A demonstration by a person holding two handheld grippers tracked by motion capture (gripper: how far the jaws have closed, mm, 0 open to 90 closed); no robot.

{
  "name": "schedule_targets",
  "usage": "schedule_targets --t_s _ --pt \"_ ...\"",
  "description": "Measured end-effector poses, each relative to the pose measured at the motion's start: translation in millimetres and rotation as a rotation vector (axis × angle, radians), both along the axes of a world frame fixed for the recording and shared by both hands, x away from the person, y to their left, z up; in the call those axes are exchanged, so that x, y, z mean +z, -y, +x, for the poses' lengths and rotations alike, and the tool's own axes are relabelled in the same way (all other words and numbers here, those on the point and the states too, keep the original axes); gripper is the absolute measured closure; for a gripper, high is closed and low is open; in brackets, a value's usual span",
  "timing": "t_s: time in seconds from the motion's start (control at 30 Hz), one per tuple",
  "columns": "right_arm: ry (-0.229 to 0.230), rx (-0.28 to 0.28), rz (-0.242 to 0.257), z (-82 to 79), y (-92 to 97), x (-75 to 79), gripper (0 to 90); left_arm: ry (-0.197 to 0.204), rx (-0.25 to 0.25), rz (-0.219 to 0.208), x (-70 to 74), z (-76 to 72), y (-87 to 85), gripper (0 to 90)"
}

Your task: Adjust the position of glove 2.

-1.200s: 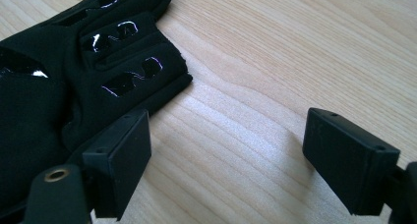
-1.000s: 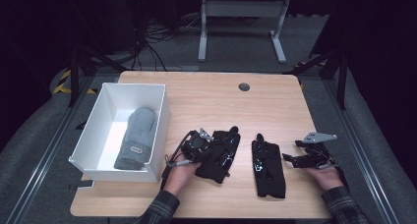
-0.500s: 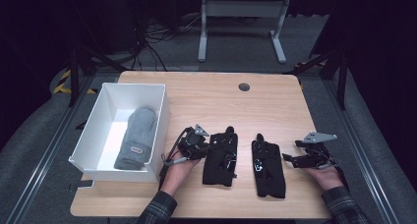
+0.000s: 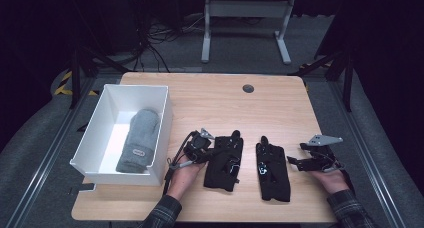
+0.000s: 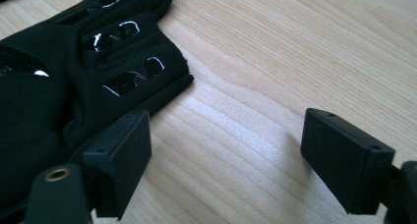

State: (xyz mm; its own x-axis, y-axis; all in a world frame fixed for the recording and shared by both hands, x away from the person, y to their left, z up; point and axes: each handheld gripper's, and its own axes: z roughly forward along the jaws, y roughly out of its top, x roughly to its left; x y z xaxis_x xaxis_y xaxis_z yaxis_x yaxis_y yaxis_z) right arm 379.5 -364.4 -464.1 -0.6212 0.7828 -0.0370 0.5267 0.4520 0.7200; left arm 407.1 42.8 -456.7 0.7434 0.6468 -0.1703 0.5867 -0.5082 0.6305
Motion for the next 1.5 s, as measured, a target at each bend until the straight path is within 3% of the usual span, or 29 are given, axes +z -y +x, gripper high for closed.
schedule_targets --t_s 0.13,0.23,0.37,0.43,0.57,0.67,1.0,1.5 --pt "-0.003 0.026 -0.012 -4.6 -2.7 4.1 33.2 -0.011 0.003 -0.03 2.3 1.3 -2.4 89.2" --pt "-0.009 0.081 -0.002 -11.7 -4.4 10.3 50.4 -0.015 -0.002 -0.057 8.3 1.6 -6.3 89.2" --pt "-0.089 0.201 0.013 -19.2 -8.7 13.2 82.3 -0.016 -0.002 -0.111 15.2 0.7 -11.4 89.2" --pt "-0.127 0.243 0.003 -21.4 -12.9 11.7 90.0 -0.018 -0.003 -0.123 17.3 0.3 -13.4 89.2" --pt "-0.146 0.295 0.008 -21.8 -20.9 11.1 90.0 -0.022 -0.011 -0.153 19.7 -0.1 -14.4 89.2" --pt "-0.147 0.314 0.011 -22.1 -26.6 10.7 90.0 -0.031 -0.016 -0.197 22.6 -0.4 -14.7 89.2" --pt "-0.148 0.379 0.006 -18.9 -56.9 11.2 90.0 -0.04 -0.047 -0.272 31.1 -4.8 -11.9 89.2" --pt "-0.147 0.422 0.027 -11.1 -84.3 11.6 90.0 -0.042 -0.083 -0.312 40.8 -8.8 -4.5 89.2"
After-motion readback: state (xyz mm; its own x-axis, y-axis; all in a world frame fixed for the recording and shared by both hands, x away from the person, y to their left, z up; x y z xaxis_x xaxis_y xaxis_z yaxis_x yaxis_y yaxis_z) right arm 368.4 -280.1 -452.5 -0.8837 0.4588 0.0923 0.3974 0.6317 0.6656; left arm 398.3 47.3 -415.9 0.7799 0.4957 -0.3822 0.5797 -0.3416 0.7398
